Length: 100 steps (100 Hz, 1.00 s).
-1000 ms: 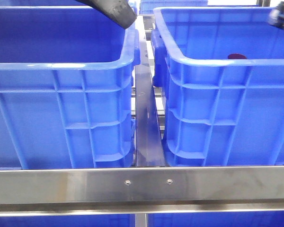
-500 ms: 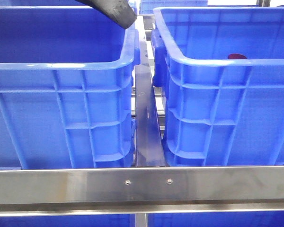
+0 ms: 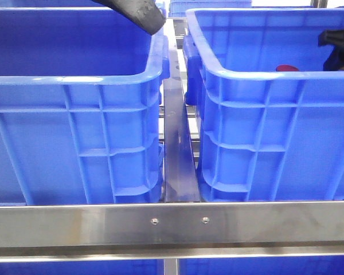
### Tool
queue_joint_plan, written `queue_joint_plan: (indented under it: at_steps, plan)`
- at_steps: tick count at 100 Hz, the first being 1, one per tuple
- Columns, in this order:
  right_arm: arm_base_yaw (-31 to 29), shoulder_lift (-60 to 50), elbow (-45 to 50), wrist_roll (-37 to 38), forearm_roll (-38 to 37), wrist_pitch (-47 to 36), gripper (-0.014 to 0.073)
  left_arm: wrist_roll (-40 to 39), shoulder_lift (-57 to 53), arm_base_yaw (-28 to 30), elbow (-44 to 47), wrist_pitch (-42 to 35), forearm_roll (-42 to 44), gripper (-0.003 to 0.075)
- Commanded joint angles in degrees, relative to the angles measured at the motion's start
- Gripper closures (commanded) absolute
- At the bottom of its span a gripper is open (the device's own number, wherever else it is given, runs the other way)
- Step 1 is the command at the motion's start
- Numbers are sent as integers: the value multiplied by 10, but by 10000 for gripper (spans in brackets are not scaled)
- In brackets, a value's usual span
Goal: Pick red and yellow buttons and place in box
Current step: 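Lower the yellow button beside the red one and open the right gripper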
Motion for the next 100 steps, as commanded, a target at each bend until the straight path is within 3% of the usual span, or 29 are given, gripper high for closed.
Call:
queue_joint_plan:
  at_steps: [1, 18, 35, 42, 100]
  plan:
    - [0, -23, -20, -7, 7, -8, 393, 0, -25, -5, -17, -13, -32, 92]
    - [0, -23, -20, -7, 7, -10, 354, 0, -25, -5, -17, -14, -32, 92]
    - [0, -23, -20, -7, 7, -1, 109, 0, -25, -5, -17, -14, -32, 92]
    - [0, -24, -20, -7, 7, 3, 57, 0, -25, -5, -17, -14, -32, 92]
    - [0, -124, 13, -7, 4, 49, 67, 0, -25, -5, -17, -14, -31, 92]
